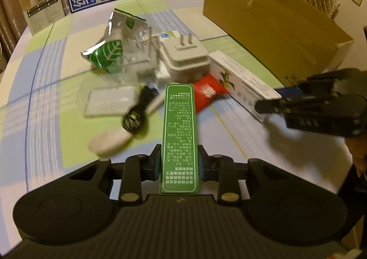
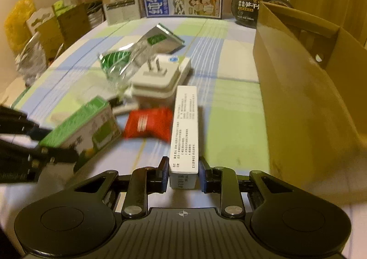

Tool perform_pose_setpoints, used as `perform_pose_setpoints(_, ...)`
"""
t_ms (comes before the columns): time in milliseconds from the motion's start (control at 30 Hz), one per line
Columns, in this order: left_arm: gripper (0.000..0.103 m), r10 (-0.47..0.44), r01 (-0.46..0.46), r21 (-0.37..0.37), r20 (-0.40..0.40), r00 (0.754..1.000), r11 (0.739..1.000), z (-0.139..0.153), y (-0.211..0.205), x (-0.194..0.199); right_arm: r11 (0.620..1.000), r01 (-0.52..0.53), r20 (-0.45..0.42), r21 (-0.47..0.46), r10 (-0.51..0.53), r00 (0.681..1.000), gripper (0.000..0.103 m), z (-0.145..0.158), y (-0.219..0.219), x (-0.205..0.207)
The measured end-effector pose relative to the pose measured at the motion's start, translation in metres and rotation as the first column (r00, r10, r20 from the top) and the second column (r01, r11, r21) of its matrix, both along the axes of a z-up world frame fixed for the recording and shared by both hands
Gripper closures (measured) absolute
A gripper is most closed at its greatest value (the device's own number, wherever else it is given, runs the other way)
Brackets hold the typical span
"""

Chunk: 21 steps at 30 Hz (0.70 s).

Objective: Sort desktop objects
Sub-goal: 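Grasp the green box with the left tool while the right tool grasps the white tube box, then carry the green box with the left tool while the right tool carries the white box to the cardboard box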

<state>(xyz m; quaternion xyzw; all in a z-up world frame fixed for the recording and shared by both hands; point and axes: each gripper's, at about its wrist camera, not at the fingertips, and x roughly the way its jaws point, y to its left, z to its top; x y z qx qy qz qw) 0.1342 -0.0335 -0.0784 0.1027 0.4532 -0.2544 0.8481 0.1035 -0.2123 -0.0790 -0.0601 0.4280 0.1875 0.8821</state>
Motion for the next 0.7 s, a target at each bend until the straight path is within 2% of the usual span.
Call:
perform_pose_setpoints(200, 0.077, 0.011, -0.011, -0.006, -0.007, 1.0, 1.0, 0.005, -0.011, -0.039, 1.0, -0.017, -0.038, -0.024, 0.016, 0.999, 0.08, 0.007, -0.027, -0.051)
perform_pose_setpoints(267, 0.077, 0.013, -0.013, -0.004, 0.003, 1.0, 1.0, 0.006, -0.014, -0.048, 1.0, -0.024, -0.047, -0.015, 0.023, 0.999, 0.072, 0.007, -0.031, -0.059)
perform_pose_setpoints(333, 0.074, 0.019, -0.019, 0.004, 0.009, 1.0, 1.0, 0.006, -0.017, -0.051, 1.0, -0.017, -0.04, 0.001, 0.017, 0.999, 0.05, 0.007, -0.034, -0.063)
perform_pose_setpoints(367, 0.074, 0.027, -0.027, 0.004, 0.011, 1.0, 1.0, 0.007, -0.017, -0.05, 1.0, -0.01, -0.033, 0.005, 0.01, 0.999, 0.048, 0.007, -0.035, -0.063)
perform_pose_setpoints(700, 0.071, 0.034, -0.034, 0.047, 0.001, 0.999, 0.998, -0.001, -0.028, -0.033, 0.999, -0.007, 0.028, 0.045, 0.006, 1.0, 0.047, 0.009, -0.03, -0.044)
